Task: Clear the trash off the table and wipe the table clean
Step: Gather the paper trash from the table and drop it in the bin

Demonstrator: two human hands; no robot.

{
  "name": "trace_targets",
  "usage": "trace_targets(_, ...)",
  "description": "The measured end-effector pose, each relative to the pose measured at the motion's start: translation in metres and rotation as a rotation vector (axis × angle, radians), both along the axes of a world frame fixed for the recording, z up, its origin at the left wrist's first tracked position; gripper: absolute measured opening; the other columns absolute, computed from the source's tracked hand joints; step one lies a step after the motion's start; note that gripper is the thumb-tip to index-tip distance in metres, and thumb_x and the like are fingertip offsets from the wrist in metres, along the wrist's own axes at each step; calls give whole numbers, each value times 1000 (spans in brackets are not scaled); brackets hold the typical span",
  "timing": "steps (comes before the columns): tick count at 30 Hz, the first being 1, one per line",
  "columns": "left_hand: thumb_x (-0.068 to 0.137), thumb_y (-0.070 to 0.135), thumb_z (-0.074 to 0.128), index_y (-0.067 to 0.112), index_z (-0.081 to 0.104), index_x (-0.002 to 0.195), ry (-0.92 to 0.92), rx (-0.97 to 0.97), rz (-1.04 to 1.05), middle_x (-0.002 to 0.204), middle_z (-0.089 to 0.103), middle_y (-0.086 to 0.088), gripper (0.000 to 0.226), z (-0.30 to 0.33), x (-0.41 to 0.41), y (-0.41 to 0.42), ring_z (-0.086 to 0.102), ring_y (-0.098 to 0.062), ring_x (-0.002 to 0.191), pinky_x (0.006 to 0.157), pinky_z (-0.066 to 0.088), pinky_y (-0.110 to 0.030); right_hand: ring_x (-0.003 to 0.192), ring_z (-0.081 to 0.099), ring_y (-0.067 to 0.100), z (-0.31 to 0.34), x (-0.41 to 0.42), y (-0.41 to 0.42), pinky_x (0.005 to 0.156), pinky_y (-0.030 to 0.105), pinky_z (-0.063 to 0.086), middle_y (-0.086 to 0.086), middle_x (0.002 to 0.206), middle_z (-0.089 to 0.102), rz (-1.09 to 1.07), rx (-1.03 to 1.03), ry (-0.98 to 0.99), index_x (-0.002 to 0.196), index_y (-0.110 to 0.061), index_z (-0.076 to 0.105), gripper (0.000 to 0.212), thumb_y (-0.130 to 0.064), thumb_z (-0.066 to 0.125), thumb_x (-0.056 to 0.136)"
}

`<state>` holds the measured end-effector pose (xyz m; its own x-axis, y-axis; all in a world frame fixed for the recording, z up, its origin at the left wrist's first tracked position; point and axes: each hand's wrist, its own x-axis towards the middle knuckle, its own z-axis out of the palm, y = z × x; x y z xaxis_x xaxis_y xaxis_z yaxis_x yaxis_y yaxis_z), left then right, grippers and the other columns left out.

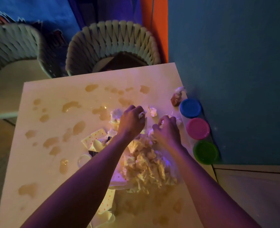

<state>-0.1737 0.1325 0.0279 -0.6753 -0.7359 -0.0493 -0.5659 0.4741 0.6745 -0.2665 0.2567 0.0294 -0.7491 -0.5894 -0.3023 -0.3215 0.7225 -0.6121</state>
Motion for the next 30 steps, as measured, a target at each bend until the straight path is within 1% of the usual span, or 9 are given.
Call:
trace_targets(3,82,15,57,16,64,75,4,-5,15,72,61,-6,10,5,23,-1,60,-33,72,57,32,-31,106,55,35,-5,-3,-16,83,39,44,12,117,49,55,75,86,110,-15,54,28,-34,56,89)
trace_targets(7,79,31,46,13,50,67,-29,16,158,58,47,-3,22,7,53,-6,51,-38,64,54,40,-38,111,54,42,-17,-12,-32,84,44,46,18,125,48,103,177,168,120,-13,40,36,-31,53,91)
trace_targets(10,78,46,40,19,53,73,-102,14,238,68,59,-10,31,5,71,-16,56,-37,69,57,41,-36,112,55,44,-26,-21,-40,84,45,45,21,130,48,108,233,157,131,-15,31,45,-31,50,94)
trace_targets(14,91,38,46,22,63,91,-228,-46,265,96,69,-10,23,-5,84,-35,62,-36,88,69,47,-38,117,54,41,-32,-28,-49,92,45,43,18,135,47,145,286,136,145,-30,28,53,-43,46,98)
trace_targets(16,94,38,47,28,63,114,-292,-34,244,116,65,-4,27,-13,86,-44,62,-33,102,83,51,-41,118,54,40,-34,-29,-52,95,42,42,17,134,47,183,297,144,142,-33,37,46,-46,45,99)
trace_targets(18,96,42,46,33,57,126,-335,-9,244,126,60,-3,34,-20,84,-52,62,-33,108,88,51,-43,117,55,40,-38,-30,-54,93,41,44,16,130,48,204,294,163,132,-28,48,38,-45,46,99)
trace_targets(21,97,45,47,35,52,131,-379,0,253,131,58,-4,36,-25,76,-62,61,-34,110,88,49,-42,112,56,39,-42,-26,-52,90,41,47,15,122,47,202,274,154,117,-22,56,29,-41,52,97)
trace_targets(27,95,44,54,31,51,134,-429,27,262,132,59,-7,41,-32,58,-70,59,-36,115,90,46,-42,109,56,37,-51,-13,-40,88,38,46,14,120,42,174,226,88,115,-13,57,27,-24,62,91)
trace_targets(30,93,32,57,31,50,137,-422,103,293,130,62,-10,45,-34,53,-73,59,-37,116,91,46,-41,105,54,36,-49,-8,-35,83,36,43,15,116,49,154,169,82,109,-13,57,21,-14,61,89)
